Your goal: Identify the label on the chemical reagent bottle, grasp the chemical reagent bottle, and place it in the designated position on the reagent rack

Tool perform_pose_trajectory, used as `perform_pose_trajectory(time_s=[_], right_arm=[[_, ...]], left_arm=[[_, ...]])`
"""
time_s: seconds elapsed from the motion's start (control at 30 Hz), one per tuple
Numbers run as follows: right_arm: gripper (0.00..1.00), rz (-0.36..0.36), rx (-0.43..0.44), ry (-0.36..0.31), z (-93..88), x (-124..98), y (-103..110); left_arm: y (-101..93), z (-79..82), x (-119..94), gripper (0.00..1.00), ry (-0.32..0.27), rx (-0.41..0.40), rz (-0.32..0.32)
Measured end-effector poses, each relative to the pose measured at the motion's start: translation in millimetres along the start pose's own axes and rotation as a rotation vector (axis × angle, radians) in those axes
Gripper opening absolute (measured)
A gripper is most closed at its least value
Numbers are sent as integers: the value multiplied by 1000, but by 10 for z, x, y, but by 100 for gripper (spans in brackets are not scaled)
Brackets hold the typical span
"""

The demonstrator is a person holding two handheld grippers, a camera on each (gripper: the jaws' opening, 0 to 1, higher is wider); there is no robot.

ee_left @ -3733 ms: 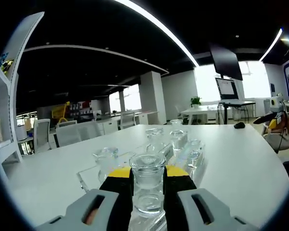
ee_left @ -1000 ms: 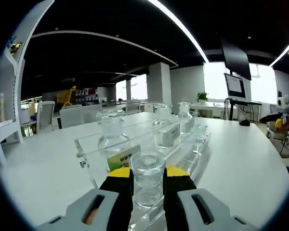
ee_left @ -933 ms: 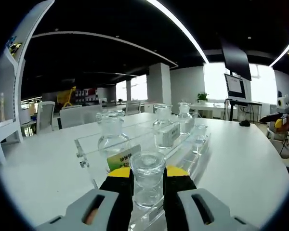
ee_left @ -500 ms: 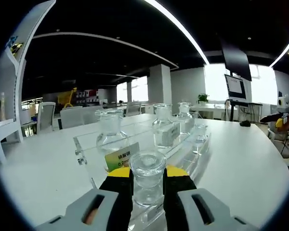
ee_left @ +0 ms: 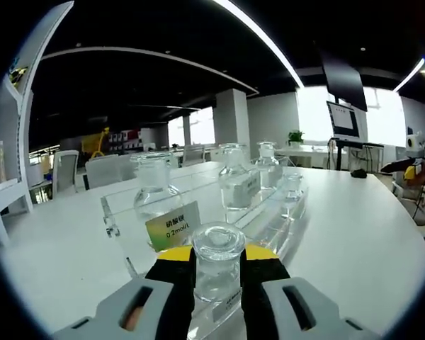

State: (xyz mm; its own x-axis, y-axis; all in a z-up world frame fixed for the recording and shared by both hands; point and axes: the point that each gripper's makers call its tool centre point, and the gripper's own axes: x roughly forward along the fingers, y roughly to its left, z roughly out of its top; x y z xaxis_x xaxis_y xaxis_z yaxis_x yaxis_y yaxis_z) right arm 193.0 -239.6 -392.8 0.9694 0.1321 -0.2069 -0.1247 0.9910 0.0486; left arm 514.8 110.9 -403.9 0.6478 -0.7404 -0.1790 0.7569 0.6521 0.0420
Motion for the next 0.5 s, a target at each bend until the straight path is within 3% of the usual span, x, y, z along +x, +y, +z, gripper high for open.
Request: perform_pose_trajectory(time_s=[0.5], right_arm=[[76,-7,2,-6,13,-8,-7]], left_arm=[[-7,9,-3,25,-11,-9,1]])
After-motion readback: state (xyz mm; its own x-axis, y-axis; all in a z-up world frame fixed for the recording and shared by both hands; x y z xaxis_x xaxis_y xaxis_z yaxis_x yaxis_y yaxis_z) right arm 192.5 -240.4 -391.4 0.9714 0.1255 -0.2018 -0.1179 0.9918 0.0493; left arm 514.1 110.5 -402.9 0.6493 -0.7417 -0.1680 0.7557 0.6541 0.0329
